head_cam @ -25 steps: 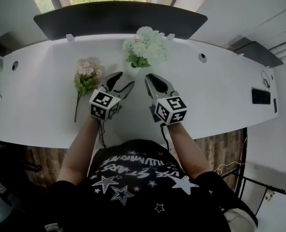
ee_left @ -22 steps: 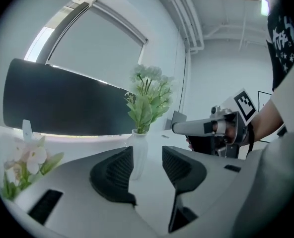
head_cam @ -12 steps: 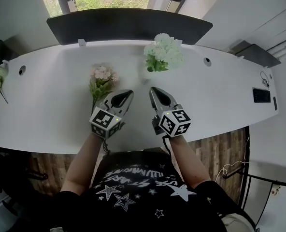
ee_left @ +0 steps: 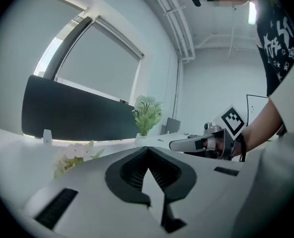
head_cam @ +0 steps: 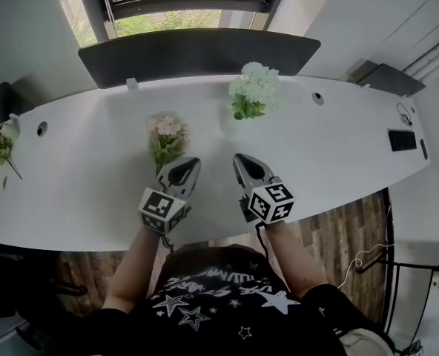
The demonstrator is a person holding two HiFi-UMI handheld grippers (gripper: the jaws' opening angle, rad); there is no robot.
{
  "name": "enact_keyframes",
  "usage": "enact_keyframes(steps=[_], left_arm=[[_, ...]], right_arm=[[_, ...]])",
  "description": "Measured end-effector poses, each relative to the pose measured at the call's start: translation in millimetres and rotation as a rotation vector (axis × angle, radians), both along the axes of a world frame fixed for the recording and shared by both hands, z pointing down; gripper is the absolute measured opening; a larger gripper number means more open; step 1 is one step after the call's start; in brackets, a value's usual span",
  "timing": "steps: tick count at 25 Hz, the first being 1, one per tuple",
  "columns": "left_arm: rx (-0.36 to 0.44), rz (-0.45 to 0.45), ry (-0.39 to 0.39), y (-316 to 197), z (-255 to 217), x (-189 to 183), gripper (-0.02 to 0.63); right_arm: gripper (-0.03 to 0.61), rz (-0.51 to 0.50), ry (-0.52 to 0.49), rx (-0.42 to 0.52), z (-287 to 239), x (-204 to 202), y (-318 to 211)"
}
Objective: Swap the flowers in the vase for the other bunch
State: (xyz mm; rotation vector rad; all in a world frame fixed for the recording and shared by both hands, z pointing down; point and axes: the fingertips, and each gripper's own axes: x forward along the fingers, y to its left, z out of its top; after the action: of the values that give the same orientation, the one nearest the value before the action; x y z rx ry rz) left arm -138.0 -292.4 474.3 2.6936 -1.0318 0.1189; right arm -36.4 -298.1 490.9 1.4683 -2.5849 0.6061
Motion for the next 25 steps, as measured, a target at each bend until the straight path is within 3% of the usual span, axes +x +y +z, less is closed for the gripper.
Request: enact_keyframes(steps=[9, 25], left_arm=[[0.022, -0.060, -0.029, 30.8, -3.4, -4.8, 0.008], [0.074, -0.163, -0.057, 154.1, -21.8, 34.4, 0.008]], right_arm=[[0.002, -0.043, 0.007, 0.070, -17.4, -0.7, 28.3], [0.002, -0.042, -0.013, 0.127, -34.7, 62.6, 149.6]])
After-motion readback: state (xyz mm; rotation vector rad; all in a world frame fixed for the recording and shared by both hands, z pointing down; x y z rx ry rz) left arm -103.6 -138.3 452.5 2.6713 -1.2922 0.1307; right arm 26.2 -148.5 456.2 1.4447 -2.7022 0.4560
